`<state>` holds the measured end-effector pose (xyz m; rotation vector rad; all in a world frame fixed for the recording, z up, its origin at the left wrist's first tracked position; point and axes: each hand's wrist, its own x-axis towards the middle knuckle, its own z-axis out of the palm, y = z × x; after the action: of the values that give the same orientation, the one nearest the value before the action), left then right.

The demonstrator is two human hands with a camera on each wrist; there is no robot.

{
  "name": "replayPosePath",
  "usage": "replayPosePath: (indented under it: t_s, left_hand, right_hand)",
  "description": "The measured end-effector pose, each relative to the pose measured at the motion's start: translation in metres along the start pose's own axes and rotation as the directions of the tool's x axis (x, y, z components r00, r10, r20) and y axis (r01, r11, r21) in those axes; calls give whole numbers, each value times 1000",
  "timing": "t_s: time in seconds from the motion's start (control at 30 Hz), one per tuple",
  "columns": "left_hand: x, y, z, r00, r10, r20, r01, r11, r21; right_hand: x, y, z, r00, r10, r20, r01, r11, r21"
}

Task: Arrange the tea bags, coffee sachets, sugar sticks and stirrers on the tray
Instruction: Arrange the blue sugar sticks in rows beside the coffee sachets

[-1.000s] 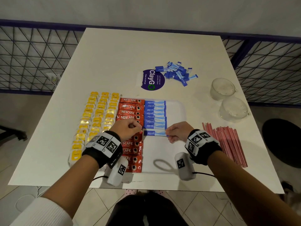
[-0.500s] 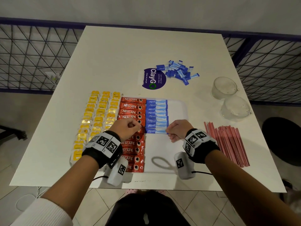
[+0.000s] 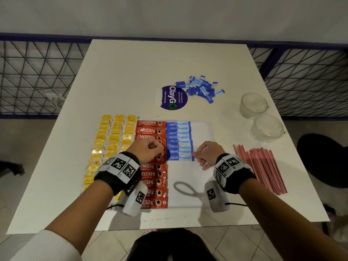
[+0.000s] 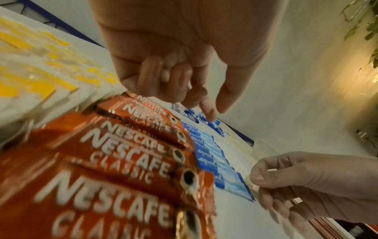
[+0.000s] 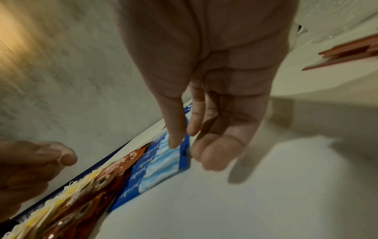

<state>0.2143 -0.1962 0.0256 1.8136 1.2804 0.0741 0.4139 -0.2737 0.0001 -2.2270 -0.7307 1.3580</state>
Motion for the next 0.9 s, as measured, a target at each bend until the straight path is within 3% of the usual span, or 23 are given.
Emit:
replayPosePath:
  t_s: [0.4,0.57,0.67,0.9]
  left_hand:
    - [51,71,-78,982,161,99,-186,917,352]
    - [88,90,-82,985,132,107,-164,908,386]
    - [116,98,-74,991,105,81,-127,923,364]
    - [182,118,-56,996,48,82,-77,913,400]
  right_hand:
    - [7,-74,-79,964,-148,-220,128,986,-103]
    - [40,-85,-101,943,-141,-301,68,968,-242]
    - [64,-90,-108,954,-127,-272,37,949,-312]
    - [126,-115,-120,964,-196,-181,101,897,-430]
